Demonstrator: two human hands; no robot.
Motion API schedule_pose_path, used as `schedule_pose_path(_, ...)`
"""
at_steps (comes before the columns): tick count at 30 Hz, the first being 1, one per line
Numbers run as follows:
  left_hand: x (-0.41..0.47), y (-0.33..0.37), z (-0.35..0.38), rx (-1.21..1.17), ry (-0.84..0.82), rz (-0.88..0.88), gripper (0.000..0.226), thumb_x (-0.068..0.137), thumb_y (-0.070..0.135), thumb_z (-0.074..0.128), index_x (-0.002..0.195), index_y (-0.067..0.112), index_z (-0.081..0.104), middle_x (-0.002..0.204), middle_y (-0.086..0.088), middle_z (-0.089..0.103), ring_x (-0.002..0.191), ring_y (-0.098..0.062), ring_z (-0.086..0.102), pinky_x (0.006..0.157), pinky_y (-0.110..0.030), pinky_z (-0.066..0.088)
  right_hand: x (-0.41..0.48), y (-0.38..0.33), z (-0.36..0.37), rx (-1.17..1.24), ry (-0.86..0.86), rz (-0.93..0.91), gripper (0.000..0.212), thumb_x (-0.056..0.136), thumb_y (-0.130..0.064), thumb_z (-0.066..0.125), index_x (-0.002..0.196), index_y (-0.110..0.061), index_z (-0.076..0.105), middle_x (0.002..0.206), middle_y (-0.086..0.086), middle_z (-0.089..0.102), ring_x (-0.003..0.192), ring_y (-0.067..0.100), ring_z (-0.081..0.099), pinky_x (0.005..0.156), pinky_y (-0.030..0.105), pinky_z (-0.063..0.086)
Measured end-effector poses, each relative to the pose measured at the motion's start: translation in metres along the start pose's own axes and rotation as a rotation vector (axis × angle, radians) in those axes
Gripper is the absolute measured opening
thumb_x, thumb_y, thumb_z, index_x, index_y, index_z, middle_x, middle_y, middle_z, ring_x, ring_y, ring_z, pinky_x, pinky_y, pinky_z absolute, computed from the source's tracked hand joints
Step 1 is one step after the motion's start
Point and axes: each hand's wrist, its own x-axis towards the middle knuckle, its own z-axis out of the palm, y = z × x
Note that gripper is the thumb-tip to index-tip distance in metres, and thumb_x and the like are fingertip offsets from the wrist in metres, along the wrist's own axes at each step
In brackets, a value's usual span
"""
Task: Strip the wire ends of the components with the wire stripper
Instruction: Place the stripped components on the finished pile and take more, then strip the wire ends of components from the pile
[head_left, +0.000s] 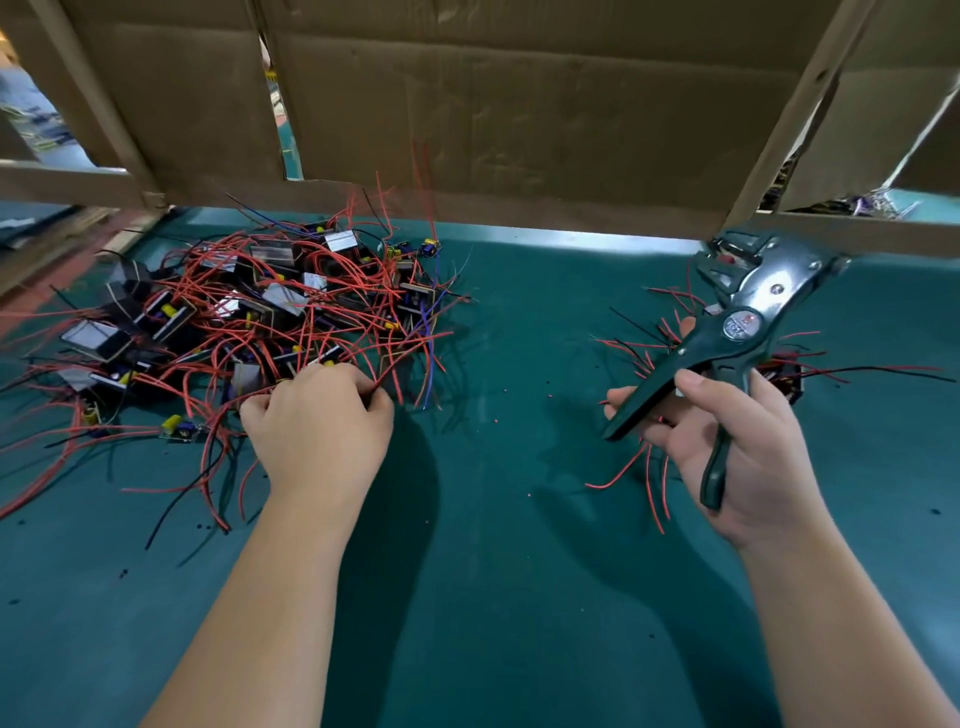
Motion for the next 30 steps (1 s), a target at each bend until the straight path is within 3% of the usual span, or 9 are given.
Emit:
schedule_pose_path(5,0.004,-0.002,0.003,-0.358,0.073,0.076,0.01,0.091,0.025,0.064,0.092,0.016,0.068,0.081,0.0,0.067,0.073,-0.022,0.06,0.076,-0.036,0.048,-0.001,0.001,0.0,0.007,-0.004,0.009,0.017,0.076,-0.005,0.059,0.09,-0.006,0.049,0.08,0.018,0.053,0.082,0.047,0.066,0.076,0.061,0.055)
schedule_pose_path(7,0.004,0.0,0.001,-0.471,0.134,0.125,0.011,0.089,0.021,0.067,0.093,0.011,0.07,0.085,-0.004,0.069,0.078,-0.025,0.063,0.074,-0.032,0.047,-0.001,0.001,0.0,0.01,-0.003,0.017,0.016,0.077,-0.006,0.055,0.091,-0.005,0.049,0.082,0.018,0.053,0.082,0.047,0.066,0.075,0.059,0.055)
schedule_pose_path(9,0.002,0.003,0.0,-0.485,0.233,0.145,0.013,0.088,0.024,0.069,0.092,0.012,0.071,0.104,-0.006,0.067,0.098,-0.03,0.061,0.082,-0.03,0.04,-0.002,0.001,0.0,0.013,-0.008,0.023,0.017,0.077,-0.007,0.054,0.093,-0.004,0.047,0.082,0.018,0.054,0.082,0.047,0.066,0.075,0.059,0.055)
schedule_pose_path(12,-0.001,0.004,-0.002,-0.308,0.475,0.066,0.019,0.087,0.04,0.069,0.085,0.022,0.071,0.141,-0.005,0.047,0.126,-0.038,0.04,0.094,-0.044,0.029,-0.003,0.003,0.001,0.019,-0.025,0.024,0.024,0.077,-0.006,0.057,0.099,-0.005,0.046,0.081,0.017,0.056,0.082,0.047,0.066,0.076,0.062,0.054)
schedule_pose_path(15,0.0,0.005,-0.007,-0.536,0.626,0.197,0.023,0.096,0.038,0.058,0.089,0.017,0.062,0.122,-0.004,0.061,0.113,-0.031,0.056,0.09,-0.041,0.039,-0.005,0.002,0.003,0.034,-0.038,0.028,0.038,0.073,-0.01,0.063,0.106,-0.005,0.047,0.084,0.018,0.055,0.081,0.046,0.066,0.072,0.058,0.055)
schedule_pose_path(17,-0.001,0.011,-0.01,-0.962,0.476,0.273,0.013,0.099,0.031,0.051,0.09,0.022,0.049,0.101,-0.001,0.07,0.095,-0.023,0.068,0.079,-0.031,0.049,-0.005,0.003,0.005,0.037,-0.047,0.032,0.036,0.077,-0.008,0.057,0.111,-0.005,0.048,0.084,0.017,0.058,0.081,0.045,0.067,0.071,0.056,0.056)
schedule_pose_path(21,-0.007,0.027,-0.017,-1.645,-0.149,-0.036,0.021,0.089,0.032,0.057,0.079,0.018,0.045,0.086,-0.006,0.075,0.066,-0.023,0.07,0.055,-0.03,0.056,-0.007,0.006,0.008,0.052,-0.063,0.072,0.032,0.078,-0.007,0.052,0.11,-0.004,0.053,0.082,0.015,0.064,0.079,0.043,0.067,0.072,0.057,0.056)
schedule_pose_path(24,-0.01,0.034,-0.015,-1.801,-0.358,-0.175,0.019,0.079,0.031,0.058,0.077,0.016,0.047,0.084,-0.006,0.075,0.066,-0.021,0.072,0.043,-0.022,0.052,-0.009,0.007,0.011,0.088,-0.098,0.11,0.032,0.078,-0.008,0.052,0.109,-0.006,0.057,0.084,0.017,0.064,0.079,0.044,0.067,0.072,0.056,0.056)
schedule_pose_path(30,-0.014,0.039,-0.008,-1.853,-0.422,-0.257,0.011,0.073,0.019,0.066,0.072,0.017,0.055,0.094,-0.014,0.071,0.08,-0.023,0.07,0.049,-0.023,0.055,-0.012,0.005,0.016,0.181,-0.154,0.186,0.053,0.078,-0.011,0.051,0.13,-0.001,0.052,0.08,0.015,0.064,0.077,0.044,0.066,0.074,0.056,0.055)
